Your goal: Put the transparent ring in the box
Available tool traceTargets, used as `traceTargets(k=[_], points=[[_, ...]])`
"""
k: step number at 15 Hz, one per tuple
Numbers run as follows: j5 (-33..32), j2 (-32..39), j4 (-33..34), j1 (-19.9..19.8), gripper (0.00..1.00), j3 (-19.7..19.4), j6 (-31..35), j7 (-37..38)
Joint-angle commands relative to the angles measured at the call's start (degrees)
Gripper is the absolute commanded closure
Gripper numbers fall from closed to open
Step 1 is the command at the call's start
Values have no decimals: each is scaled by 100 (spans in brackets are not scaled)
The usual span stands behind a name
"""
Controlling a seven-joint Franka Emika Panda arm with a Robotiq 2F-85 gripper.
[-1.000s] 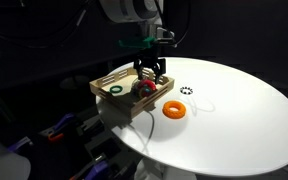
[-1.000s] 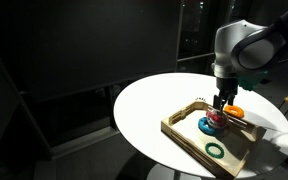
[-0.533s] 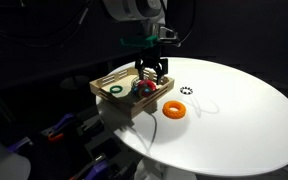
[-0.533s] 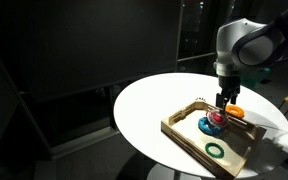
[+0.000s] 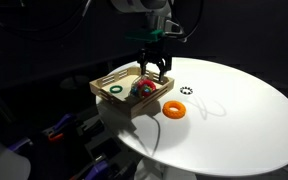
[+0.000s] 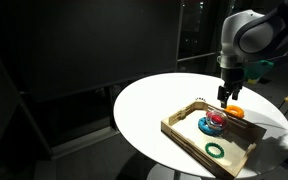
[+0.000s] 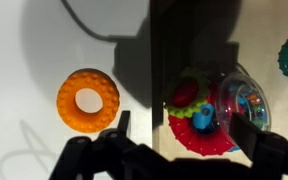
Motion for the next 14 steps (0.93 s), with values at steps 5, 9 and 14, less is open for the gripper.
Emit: traceTargets(k=[5,9,14], points=[[257,-573,-21,-215,0,-53,-476,-151],[166,-888,-27,-304,0,-185,-665,-23],[309,-1249,54,-427,0,-260,-962,-90]])
